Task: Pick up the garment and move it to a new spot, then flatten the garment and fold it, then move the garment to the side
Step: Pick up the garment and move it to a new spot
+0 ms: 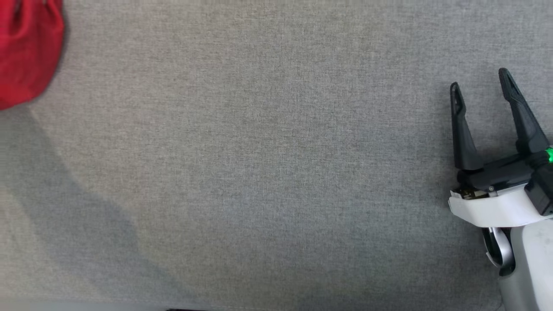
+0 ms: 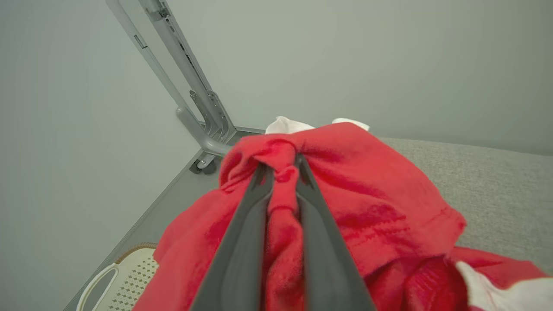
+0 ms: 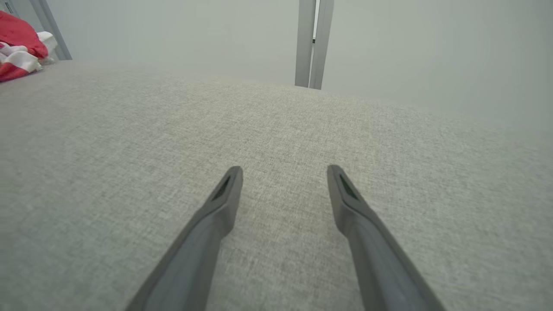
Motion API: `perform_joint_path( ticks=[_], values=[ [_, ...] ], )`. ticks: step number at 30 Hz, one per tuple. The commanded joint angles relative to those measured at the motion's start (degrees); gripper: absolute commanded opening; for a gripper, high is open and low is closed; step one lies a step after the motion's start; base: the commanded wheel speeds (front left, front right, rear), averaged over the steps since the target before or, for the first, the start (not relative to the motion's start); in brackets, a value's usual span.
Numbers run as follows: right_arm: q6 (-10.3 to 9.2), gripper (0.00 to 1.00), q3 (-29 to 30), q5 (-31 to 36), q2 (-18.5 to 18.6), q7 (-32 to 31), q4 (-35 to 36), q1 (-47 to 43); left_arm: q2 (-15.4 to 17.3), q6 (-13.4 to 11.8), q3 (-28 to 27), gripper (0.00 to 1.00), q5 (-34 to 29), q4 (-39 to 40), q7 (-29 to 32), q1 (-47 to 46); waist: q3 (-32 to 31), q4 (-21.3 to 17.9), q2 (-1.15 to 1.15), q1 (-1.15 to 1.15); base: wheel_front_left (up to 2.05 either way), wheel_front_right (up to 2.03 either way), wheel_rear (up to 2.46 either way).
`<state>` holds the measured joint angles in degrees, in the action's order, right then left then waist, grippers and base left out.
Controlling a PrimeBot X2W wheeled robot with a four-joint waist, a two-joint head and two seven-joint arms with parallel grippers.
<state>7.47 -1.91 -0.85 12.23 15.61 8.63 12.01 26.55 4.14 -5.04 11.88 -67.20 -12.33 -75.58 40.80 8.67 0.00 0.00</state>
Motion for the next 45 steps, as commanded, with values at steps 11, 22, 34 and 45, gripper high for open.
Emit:
perform_joint_path(
  ticks=[11, 22, 34, 45],
  values=[
    [0.02, 1.0, -3.09, -2.33, -5.54, -0.47, -5.6, -1.58, 2.74, 2.99, 6.67, 0.0, -2.86, 7.81, -1.06, -4.33, -17.31, -0.68, 0.0, 0.0, 0.0, 0.0, 0.0],
    [0.02, 1.0, -3.42, -3.84, -8.87, -0.47, -7.03, -2.68, 0.67, 3.33, 18.58, 0.0, 5.01, 21.46, 8.33, -2.55, -25.04, -6.11, 0.0, 0.0, 0.0, 0.0, 0.0],
    [0.03, 1.0, -3.24, -7.29, -9.34, -0.47, -7.4, -5.21, -1.84, 3.23, 28.26, 0.0, 15.8, 42.87, 17.38, 4.44, -30.53, -15.29, 0.0, 0.0, 0.0, 0.0, 0.0],
    [0.03, 1.0, -2.74, -8.22, -9.36, -0.47, -6.87, -5.65, -7.81, 1.79, 33.7, 0.0, 18.26, 54.03, 19.42, 14.61, -28.51, -21.91, 0.0, 0.0, 0.0, 0.0, 0.0]
  ],
)
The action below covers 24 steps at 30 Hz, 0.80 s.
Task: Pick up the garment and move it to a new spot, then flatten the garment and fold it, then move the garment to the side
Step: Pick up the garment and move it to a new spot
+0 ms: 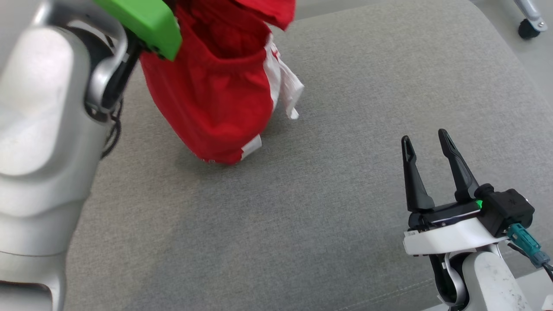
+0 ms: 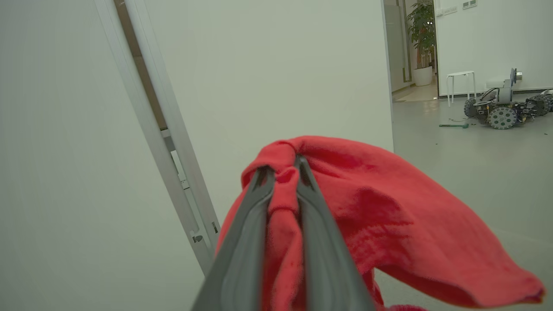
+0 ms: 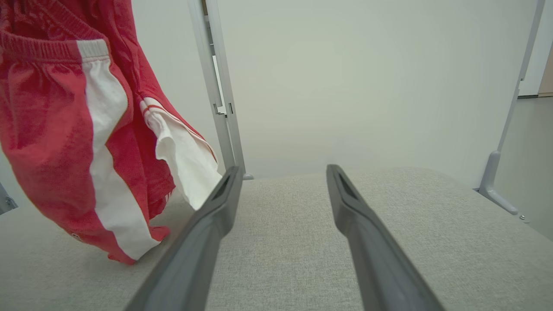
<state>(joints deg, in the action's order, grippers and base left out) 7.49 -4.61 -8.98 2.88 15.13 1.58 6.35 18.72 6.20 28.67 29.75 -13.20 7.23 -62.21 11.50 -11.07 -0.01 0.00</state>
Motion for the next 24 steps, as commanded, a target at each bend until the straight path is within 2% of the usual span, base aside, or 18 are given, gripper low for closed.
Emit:
perform_joint_path(
  ticks=[1, 6, 12, 17, 18, 19, 22, 24],
  values=[
    [0.01, 1.0, 0.11, -0.18, 0.0, 0.0, 0.27, 0.14, -0.94, -0.31, 0.72, 0.0, 0.63, 0.12, -0.49, 2.61, 1.21, -2.49, 0.01, 0.0, 0.0, 0.0, 0.0],
    [0.01, 1.0, -0.25, -0.22, -0.01, 0.0, 0.36, 0.37, -4.78, 0.28, 5.85, 0.0, 1.22, -4.1, -3.54, 9.69, 3.1, -3.74, 0.01, 0.0, 0.0, 0.0, 0.0],
    [0.01, 1.0, -0.69, 0.02, 0.0, 0.0, 0.25, 1.11, -9.7, 1.07, 12.81, 0.0, 0.57, -15.62, -11.37, 15.72, 4.44, -4.95, 0.01, 0.0, 0.0, 0.0, 0.0],
    [0.01, 1.0, -0.69, 1.2, 0.0, 0.0, -0.03, 0.36, -13.27, 1.25, 18.18, 0.0, -0.67, -23.84, -19.64, 18.0, 3.81, -4.33, 0.01, 0.0, 0.0, 0.0, 0.0],
    [0.01, 1.0, -0.57, 1.31, 0.0, 0.0, -0.14, 0.17, -13.71, 1.26, 19.07, 0.06, -1.01, -24.53, -20.52, 18.08, 3.46, -3.96, 0.01, 0.0, 0.0, 0.0, 0.0],
    [0.01, 1.0, -0.48, 1.62, 0.02, 0.0, -0.28, -0.08, -14.2, 1.28, 19.79, 1.0, -1.22, -25.04, -21.36, 18.2, 2.99, -3.51, 0.01, 0.0, 0.0, 0.0, 0.0],
    [0.01, 1.0, -0.2, 2.03, 0.01, 0.0, -0.65, -0.65, -15.06, 0.66, 20.61, 1.0, -3.5, -24.08, -22.4, 18.85, 1.25, -1.68, 0.01, 0.0, 0.0, 0.0, 0.0],
    [0.01, 1.0, -0.42, 2.46, 0.01, 0.0, -0.92, -1.46, -15.39, -1.35, 19.47, 1.0, -5.47, -19.69, -22.44, 20.18, -0.12, -0.27, 0.01, 0.0, 0.0, 0.0, 0.0]
  ],
)
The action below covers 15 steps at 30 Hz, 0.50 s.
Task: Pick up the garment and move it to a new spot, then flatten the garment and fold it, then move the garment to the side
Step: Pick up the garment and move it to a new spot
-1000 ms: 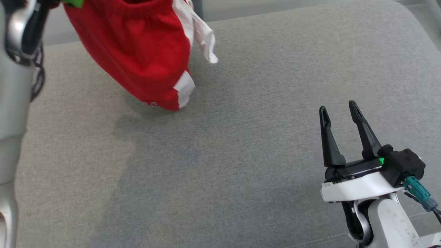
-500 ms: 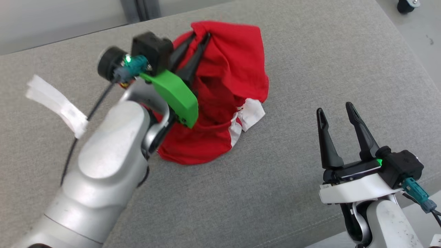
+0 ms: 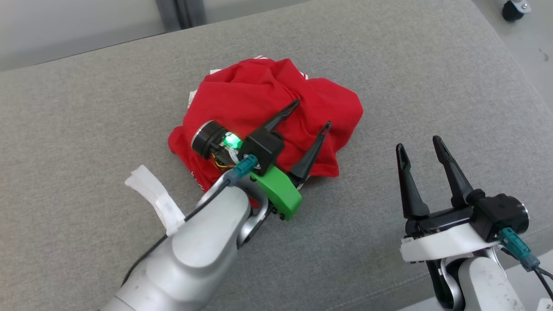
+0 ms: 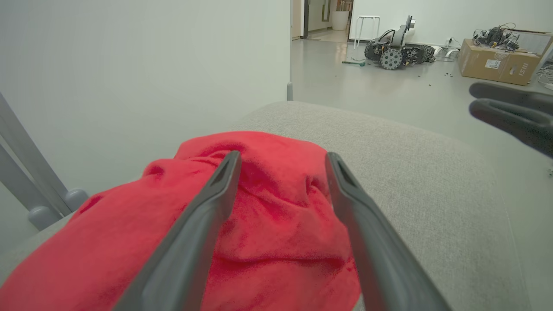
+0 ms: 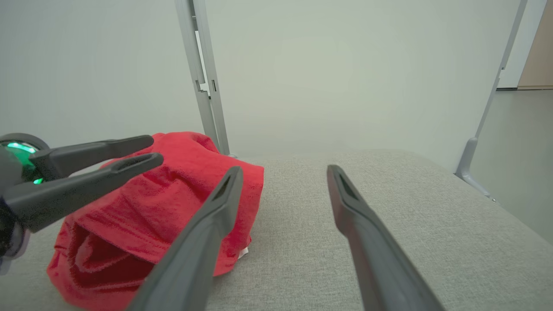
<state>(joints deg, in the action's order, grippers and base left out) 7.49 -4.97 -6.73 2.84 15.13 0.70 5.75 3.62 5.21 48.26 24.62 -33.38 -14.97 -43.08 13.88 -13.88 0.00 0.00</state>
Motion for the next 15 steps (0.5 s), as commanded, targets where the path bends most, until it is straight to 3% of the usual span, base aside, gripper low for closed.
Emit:
perform_joint_path(
  ticks=[1, 10, 13, 15],
  values=[
    [0.01, 1.0, 0.01, 0.48, 0.05, 0.0, -0.26, -1.38, -0.29, -1.43, -0.49, 1.0, -2.0, 3.13, -0.2, 2.61, -3.4, 3.44, 0.0, 0.0, 0.0, 0.0, 0.0],
    [0.01, 1.0, 1.42, 1.4, 0.08, 0.0, -0.34, -4.15, 3.35, -10.74, -6.83, 1.0, -7.46, 15.6, -0.18, 18.9, -8.42, 10.3, 0.0, 0.0, 0.0, 0.0, 0.0],
    [0.01, 1.0, 1.17, 1.21, 0.08, 0.0, -0.35, -4.61, 4.92, -11.93, -8.83, 1.0, -6.6, 14.36, -0.19, 23.28, -8.72, 11.48, 0.0, 0.0, 0.0, 0.0, 0.0],
    [0.01, 1.0, 0.75, 0.86, 0.09, 0.0, -0.34, -4.35, 5.51, -11.24, -8.58, 1.0, -6.29, 11.57, -0.19, 24.82, -8.49, 11.71, 0.0, 0.0, 0.0, 0.0, 0.0]
  ],
)
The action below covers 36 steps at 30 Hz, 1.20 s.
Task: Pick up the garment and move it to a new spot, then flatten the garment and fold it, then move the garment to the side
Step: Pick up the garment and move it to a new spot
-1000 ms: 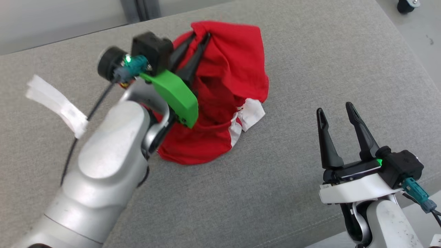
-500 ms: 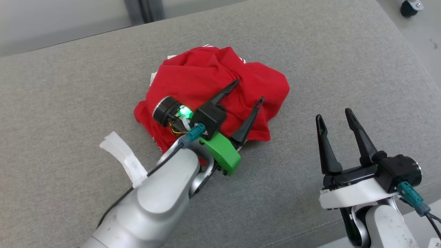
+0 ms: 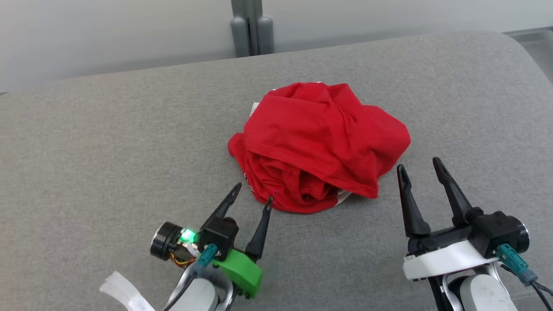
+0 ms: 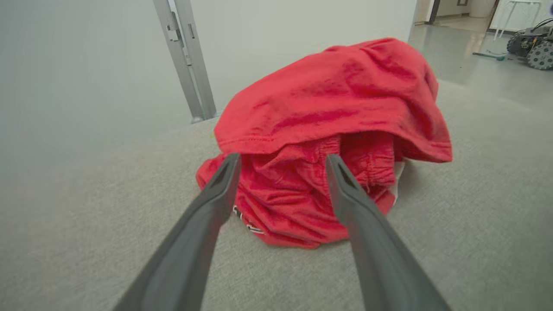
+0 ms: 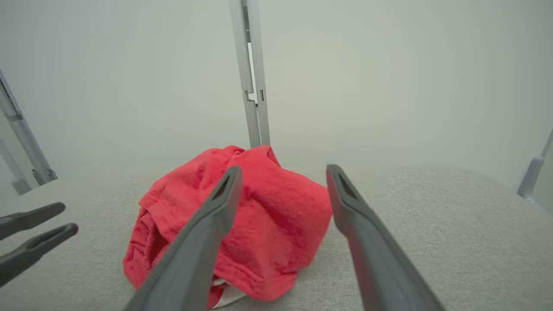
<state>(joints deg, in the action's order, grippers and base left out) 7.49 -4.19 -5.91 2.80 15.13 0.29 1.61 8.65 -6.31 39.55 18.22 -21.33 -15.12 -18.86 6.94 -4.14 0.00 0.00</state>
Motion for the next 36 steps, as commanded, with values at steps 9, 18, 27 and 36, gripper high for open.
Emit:
perform_joint_path(
  ticks=[9, 18, 27, 36],
  values=[
    [0.01, 1.0, -1.48, 0.22, 0.12, 0.0, 0.49, 1.83, -3.67, 4.41, 0.03, 1.0, 3.73, -15.76, 0.96, -5.71, 2.72, -0.53, 0.0, 0.0, 0.0, 0.0, 0.0],
    [0.0, 1.0, -2.71, -0.3, 0.35, 0.0, 0.69, 4.89, -5.65, 7.25, 1.61, 1.0, 9.18, -26.32, 1.97, -15.76, 7.39, -4.35, 0.0, 0.0, 0.0, 0.0, 0.0],
    [0.0, 1.0, -3.06, 0.09, 0.33, 0.0, -0.07, 5.05, -5.63, 8.28, 7.08, 0.0, 15.38, -28.42, -0.03, -19.0, 6.93, -4.81, 0.0, 0.0, 0.0, 0.0, 0.0],
    [0.0, 1.0, -1.03, -0.35, 0.22, 0.0, -0.83, 1.26, -4.97, 7.44, -5.07, 0.0, 7.63, -7.64, -0.09, -9.33, 2.12, 1.72, 0.0, 0.0, 0.0, 0.0, 0.0]
  ],
)
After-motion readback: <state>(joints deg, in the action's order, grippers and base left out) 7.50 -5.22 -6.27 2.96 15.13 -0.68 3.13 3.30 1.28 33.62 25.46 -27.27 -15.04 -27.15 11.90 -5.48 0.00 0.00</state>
